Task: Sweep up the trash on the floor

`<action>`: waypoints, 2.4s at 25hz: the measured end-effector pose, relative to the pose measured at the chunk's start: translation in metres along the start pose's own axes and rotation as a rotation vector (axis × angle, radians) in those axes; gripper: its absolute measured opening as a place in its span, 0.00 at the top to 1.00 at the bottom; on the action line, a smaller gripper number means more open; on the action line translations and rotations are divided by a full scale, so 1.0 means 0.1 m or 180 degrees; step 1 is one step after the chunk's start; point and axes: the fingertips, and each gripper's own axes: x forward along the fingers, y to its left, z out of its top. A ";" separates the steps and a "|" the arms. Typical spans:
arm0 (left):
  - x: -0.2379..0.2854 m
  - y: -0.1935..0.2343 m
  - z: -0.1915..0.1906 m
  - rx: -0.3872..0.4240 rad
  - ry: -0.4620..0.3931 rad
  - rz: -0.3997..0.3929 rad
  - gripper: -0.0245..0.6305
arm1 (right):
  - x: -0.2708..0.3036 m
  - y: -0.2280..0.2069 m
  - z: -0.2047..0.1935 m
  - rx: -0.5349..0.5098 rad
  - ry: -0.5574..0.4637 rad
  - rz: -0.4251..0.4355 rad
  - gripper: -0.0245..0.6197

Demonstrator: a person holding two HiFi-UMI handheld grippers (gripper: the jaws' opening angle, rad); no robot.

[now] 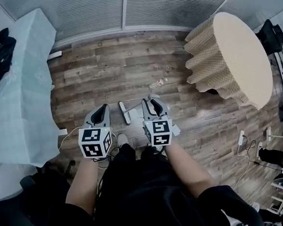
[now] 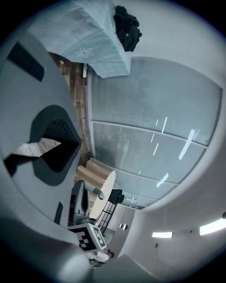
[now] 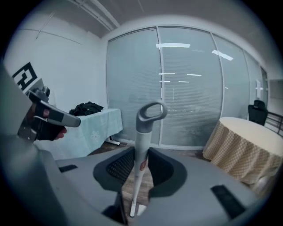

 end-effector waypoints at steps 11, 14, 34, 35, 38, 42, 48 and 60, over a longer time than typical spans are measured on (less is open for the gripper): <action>0.03 -0.44 -0.05 -0.0015 0.0069 -0.0135 0.97 | -0.61 -0.96 -0.52 0.0232 0.0168 -0.0668 0.78; 0.08 -0.62 -0.03 0.0054 0.0069 -0.0213 0.97 | -0.80 -1.23 -0.64 0.0343 0.0207 -0.0832 0.78; 0.25 -1.63 0.00 0.0601 0.0119 -0.0540 0.97 | -1.61 -2.39 -0.95 0.0634 0.0156 -0.1311 0.79; 0.25 -1.65 0.00 0.0613 0.0116 -0.0543 0.97 | -1.62 -2.44 -0.95 0.0656 0.0150 -0.1338 0.79; 0.25 -1.70 0.01 0.0634 0.0101 -0.0549 0.97 | -1.65 -2.54 -0.94 0.0634 0.0130 -0.1363 0.79; 0.25 -1.74 0.02 0.0654 0.0087 -0.0554 0.97 | -1.62 -2.58 -0.86 0.0414 0.0108 -0.1235 0.79; 0.28 -1.81 0.02 0.0690 0.0074 -0.0541 0.97 | -1.46 -2.44 -0.73 -0.0277 0.0155 -0.0724 0.79; 0.31 -1.94 0.10 0.0751 0.0001 -0.0621 0.97 | -1.53 -2.39 -0.61 -0.0239 0.0086 -0.0592 0.81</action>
